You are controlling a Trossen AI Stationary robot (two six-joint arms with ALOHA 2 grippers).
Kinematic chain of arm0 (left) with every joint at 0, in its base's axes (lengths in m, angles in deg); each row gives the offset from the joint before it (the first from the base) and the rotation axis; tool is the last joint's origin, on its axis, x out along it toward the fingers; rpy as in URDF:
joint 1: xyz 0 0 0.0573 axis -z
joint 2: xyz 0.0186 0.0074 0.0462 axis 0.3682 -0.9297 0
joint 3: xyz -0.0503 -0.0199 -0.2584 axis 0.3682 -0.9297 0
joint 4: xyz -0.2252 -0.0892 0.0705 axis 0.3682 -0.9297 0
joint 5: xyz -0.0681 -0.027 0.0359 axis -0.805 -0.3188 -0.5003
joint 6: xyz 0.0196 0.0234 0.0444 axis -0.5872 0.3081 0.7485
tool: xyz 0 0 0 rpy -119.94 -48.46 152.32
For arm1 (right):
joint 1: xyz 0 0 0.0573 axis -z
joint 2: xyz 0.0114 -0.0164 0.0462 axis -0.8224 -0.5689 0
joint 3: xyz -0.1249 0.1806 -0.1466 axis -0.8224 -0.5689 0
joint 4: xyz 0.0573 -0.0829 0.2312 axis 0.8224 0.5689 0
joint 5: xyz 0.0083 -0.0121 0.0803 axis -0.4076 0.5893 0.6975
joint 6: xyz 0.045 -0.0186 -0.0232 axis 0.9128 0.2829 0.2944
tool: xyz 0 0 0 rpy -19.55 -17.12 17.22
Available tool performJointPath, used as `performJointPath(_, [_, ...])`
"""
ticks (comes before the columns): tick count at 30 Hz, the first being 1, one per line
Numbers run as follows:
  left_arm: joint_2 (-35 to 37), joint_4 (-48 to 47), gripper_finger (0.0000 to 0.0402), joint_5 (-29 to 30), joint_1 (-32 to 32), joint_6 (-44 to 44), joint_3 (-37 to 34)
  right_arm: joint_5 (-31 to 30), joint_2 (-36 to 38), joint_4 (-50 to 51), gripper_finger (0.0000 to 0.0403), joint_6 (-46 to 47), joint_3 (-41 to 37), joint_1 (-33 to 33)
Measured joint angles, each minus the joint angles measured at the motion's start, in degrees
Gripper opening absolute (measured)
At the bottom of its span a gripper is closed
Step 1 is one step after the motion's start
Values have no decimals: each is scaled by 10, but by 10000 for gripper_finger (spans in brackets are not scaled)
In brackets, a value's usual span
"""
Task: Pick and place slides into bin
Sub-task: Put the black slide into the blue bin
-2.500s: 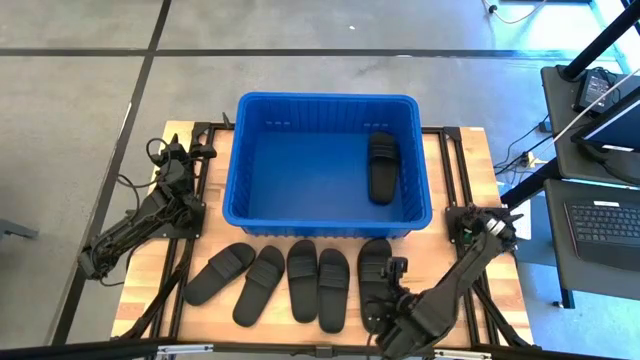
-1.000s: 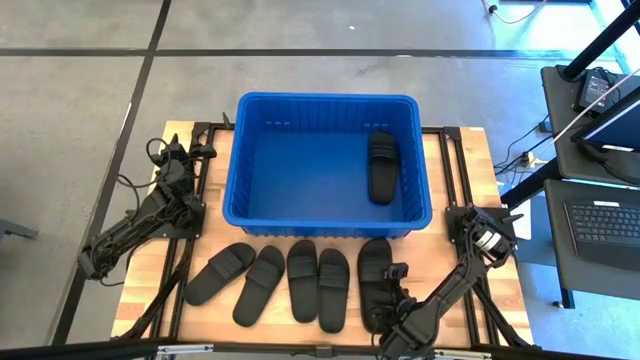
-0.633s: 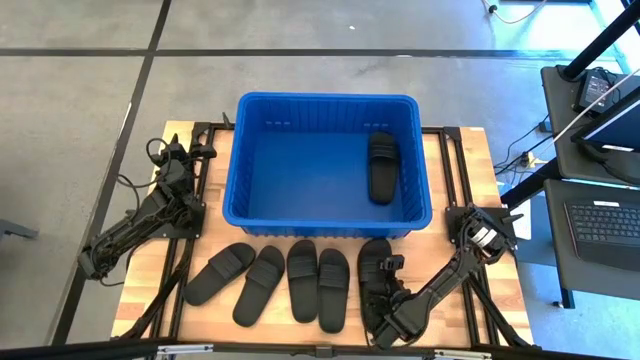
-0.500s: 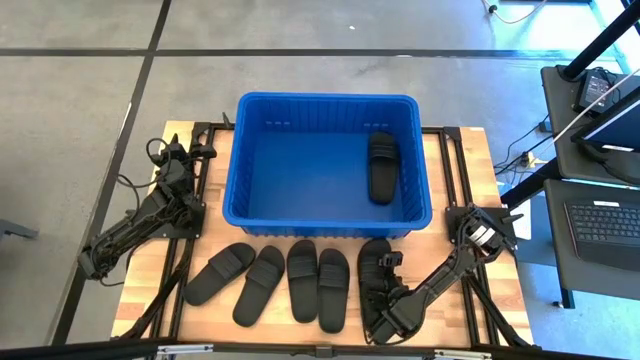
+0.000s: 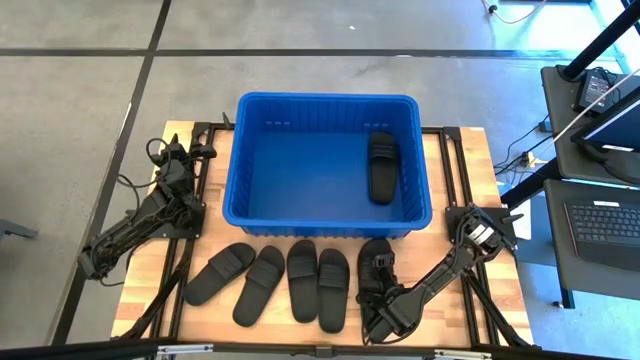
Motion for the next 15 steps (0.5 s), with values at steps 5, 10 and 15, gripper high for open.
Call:
performJointPath(5, [0,0,248,0,0,0,0,2,0,-2,281,17,0,3])
performJointPath(10, [0,0,248,0,0,0,0,2,0,-3,206,18,0,6])
performJointPath(15, [0,0,248,0,0,0,0,5,0,-2,108,24,0,7])
